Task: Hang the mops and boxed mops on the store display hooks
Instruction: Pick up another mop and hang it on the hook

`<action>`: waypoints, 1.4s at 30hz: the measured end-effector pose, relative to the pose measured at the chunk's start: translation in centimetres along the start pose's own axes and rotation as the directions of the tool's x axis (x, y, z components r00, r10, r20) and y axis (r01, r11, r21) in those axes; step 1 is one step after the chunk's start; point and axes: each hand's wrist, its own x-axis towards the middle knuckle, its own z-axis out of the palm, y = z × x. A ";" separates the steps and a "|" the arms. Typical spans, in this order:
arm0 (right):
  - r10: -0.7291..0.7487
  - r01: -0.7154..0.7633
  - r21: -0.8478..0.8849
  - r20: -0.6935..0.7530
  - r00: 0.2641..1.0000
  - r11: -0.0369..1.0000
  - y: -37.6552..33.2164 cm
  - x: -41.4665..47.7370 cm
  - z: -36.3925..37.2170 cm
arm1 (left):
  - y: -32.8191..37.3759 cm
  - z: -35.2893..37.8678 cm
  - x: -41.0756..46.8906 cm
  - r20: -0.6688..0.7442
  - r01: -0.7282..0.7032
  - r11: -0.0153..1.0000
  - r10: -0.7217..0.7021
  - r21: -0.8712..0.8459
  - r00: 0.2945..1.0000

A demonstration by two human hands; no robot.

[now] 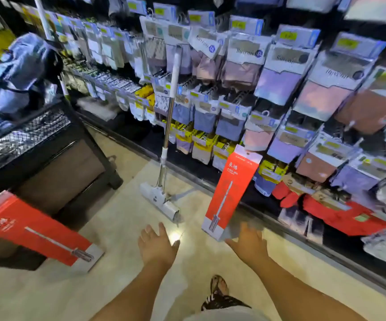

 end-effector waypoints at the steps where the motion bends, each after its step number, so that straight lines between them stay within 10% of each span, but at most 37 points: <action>1: 0.004 -0.004 -0.006 0.002 1.000 1.000 -0.1 1.8 -1.3 | 1.6 -1.4 1.7 -0.021 -0.014 0.999 0.013 -0.035 1.000; 11: -0.030 0.035 -0.035 0.135 0.990 0.999 -8.5 14.1 -3.8 | 4.0 -6.4 13.2 0.007 -0.028 0.994 0.029 -0.110 1.000; 24: 0.095 0.035 0.532 -0.214 0.972 0.846 -31.3 33.3 -11.9 | -0.4 -21.5 40.7 -0.141 -0.302 0.921 0.275 -0.245 0.951; 42: 0.125 0.219 0.692 -0.410 0.904 0.688 -45.4 44.7 -26.1 | 1.5 -29.7 55.2 -0.116 -0.379 0.563 0.445 -0.734 0.888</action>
